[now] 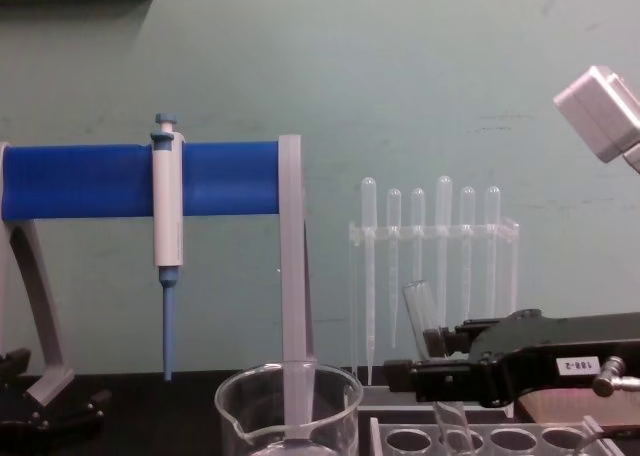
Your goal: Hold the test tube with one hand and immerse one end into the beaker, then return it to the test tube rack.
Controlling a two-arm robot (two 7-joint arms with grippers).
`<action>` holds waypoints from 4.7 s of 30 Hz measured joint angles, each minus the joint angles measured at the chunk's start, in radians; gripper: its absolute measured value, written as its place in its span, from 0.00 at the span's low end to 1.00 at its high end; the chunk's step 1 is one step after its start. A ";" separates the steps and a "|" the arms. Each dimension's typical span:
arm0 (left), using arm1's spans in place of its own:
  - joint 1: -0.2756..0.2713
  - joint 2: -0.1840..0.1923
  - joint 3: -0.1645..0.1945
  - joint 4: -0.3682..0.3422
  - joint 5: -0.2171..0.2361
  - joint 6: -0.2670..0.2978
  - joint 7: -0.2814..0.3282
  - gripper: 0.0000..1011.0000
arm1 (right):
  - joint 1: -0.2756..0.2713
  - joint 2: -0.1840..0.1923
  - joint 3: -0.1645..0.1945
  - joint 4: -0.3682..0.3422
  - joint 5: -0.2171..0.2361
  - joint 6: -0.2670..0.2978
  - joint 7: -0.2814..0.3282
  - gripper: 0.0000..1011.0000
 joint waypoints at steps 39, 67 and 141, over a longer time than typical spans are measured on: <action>0.000 0.000 0.000 0.000 0.000 0.000 0.000 0.99 | -0.131 0.038 0.154 -0.216 0.132 -0.073 -0.097 0.22; 0.000 0.000 0.000 0.000 0.000 0.000 0.000 0.99 | -0.131 0.038 0.154 -0.217 0.133 -0.073 -0.101 0.22; 0.000 0.000 0.000 0.000 0.000 0.000 0.000 0.99 | -0.131 0.038 0.154 -0.217 0.133 -0.073 -0.099 0.22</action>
